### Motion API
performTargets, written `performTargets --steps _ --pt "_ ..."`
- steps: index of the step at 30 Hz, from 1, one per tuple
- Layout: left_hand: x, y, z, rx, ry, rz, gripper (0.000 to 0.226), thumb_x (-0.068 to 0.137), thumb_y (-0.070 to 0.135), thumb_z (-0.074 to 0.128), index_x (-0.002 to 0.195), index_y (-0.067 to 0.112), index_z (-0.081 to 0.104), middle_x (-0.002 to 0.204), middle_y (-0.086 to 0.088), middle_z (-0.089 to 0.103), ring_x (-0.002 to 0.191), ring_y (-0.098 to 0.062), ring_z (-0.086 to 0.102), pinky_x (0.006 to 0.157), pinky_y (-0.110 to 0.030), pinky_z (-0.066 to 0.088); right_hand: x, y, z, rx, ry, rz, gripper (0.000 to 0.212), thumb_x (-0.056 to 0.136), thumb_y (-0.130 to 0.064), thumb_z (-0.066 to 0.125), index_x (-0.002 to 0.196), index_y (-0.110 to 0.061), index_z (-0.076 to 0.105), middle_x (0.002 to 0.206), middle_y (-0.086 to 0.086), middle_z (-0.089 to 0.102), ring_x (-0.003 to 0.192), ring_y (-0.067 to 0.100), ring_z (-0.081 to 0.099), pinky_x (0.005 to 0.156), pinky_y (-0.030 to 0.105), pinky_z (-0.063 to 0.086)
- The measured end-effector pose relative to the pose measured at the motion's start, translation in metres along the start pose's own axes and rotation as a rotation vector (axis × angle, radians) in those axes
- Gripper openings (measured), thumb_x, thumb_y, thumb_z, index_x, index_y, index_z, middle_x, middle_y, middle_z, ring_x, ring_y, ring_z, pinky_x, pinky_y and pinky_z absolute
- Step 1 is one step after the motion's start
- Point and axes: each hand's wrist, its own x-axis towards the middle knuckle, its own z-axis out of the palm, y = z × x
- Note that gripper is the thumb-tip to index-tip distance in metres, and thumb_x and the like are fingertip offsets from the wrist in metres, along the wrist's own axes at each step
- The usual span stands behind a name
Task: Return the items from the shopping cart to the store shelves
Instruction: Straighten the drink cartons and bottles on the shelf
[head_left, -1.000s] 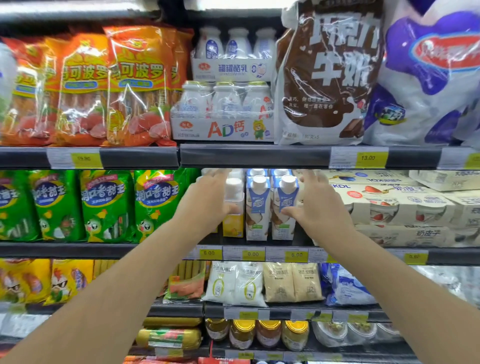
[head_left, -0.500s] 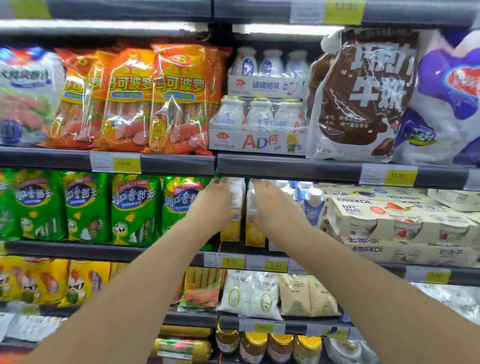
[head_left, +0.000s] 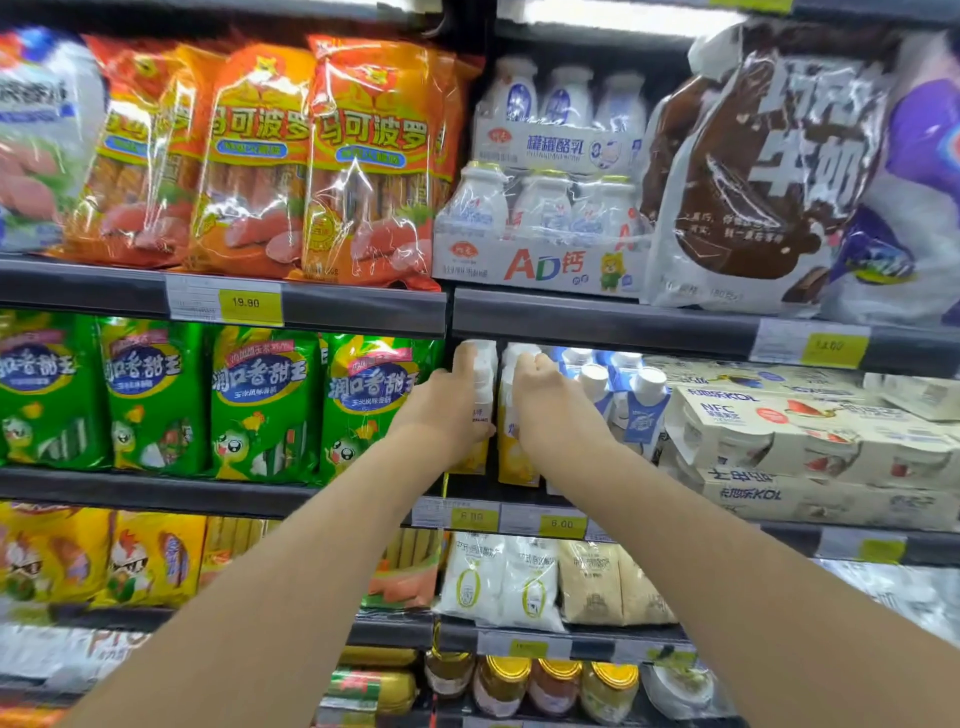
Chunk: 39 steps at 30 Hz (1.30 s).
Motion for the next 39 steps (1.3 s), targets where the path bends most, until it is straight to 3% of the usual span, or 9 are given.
performTargets --steps 2,5,21,25,27,31,34,39 --pt "0.001 -0.001 0.003 0.008 0.015 0.004 0.084 0.086 0.035 0.072 0.145 0.020 0.013 0.112 -0.016 0.063 0.102 -0.036 0.065 0.077 -0.043 0.052 0.000 -0.001 0.000 -0.009 -0.001 0.011 0.035 0.087 0.003 0.060 0.117 -0.004 0.045 0.114 0.013 0.049 0.098 0.031 0.063 0.064 0.032 0.043" --pt "0.001 -0.003 0.006 0.030 0.027 0.015 0.086 0.089 0.036 0.068 0.148 0.017 0.009 0.110 -0.016 0.065 0.099 -0.034 0.066 0.074 -0.039 0.051 -0.001 -0.002 0.000 -0.042 -0.007 0.009 0.035 0.088 -0.002 0.064 0.118 -0.004 0.045 0.113 0.013 0.050 0.097 0.029 0.064 0.064 0.029 0.041" --pt "-0.017 -0.005 0.002 -0.028 0.005 -0.014 0.085 0.085 0.035 0.074 0.144 0.028 0.014 0.113 -0.013 0.065 0.096 -0.032 0.067 0.076 -0.042 0.057 0.003 -0.007 -0.011 -0.018 -0.120 0.052 0.047 0.086 0.004 0.062 0.128 -0.003 0.041 0.118 0.016 0.045 0.103 0.030 0.059 0.072 0.030 0.042" --pt "-0.017 -0.008 0.001 -0.115 -0.008 -0.088 0.099 0.079 0.038 0.080 0.148 0.029 0.011 0.122 -0.012 0.062 0.100 -0.033 0.066 0.080 -0.044 0.058 0.007 -0.009 -0.014 0.001 -0.167 0.090 0.052 0.084 0.006 0.064 0.129 -0.005 0.040 0.120 0.016 0.046 0.105 0.031 0.059 0.071 0.032 0.044" --pt "-0.020 -0.011 0.002 -0.205 -0.027 -0.141 0.101 0.074 0.038 0.083 0.147 0.029 0.014 0.116 -0.009 0.064 0.090 -0.031 0.070 0.077 -0.046 0.061 0.012 -0.011 -0.020 0.012 -0.207 0.112 0.054 0.083 0.007 0.063 0.129 -0.005 0.038 0.122 0.017 0.047 0.100 0.030 0.058 0.069 0.031 0.044" --pt "-0.026 -0.021 0.012 -0.309 -0.101 -0.180 0.067 0.079 0.031 0.081 0.128 0.021 0.036 0.099 -0.007 0.069 0.076 -0.026 0.073 0.069 -0.045 0.063 0.017 -0.014 -0.030 -0.029 -0.295 0.117 0.065 0.080 0.005 0.069 0.134 -0.005 0.034 0.129 0.018 0.047 0.109 0.033 0.057 0.069 0.032 0.043" --pt "-0.025 -0.024 0.014 -0.369 -0.122 -0.182 0.048 0.084 0.026 0.077 0.116 0.022 0.041 0.091 -0.006 0.069 0.066 -0.020 0.073 0.064 -0.042 0.064 0.016 -0.015 -0.033 -0.064 -0.315 0.089 0.063 0.081 0.004 0.069 0.135 -0.006 0.037 0.129 0.018 0.046 0.096 0.028 0.052 0.069 0.031 0.043" --pt "-0.024 -0.024 0.013 -0.366 -0.139 -0.186 0.042 0.087 0.023 0.074 0.112 0.023 0.041 0.088 -0.006 0.069 0.066 -0.020 0.073 0.065 -0.041 0.064 0.021 -0.018 -0.038 -0.138 -0.350 0.033 0.045 0.086 0.002 0.063 0.128 -0.006 0.051 0.102 0.013 0.048 0.087 0.024 0.051 0.069 0.029 0.046"
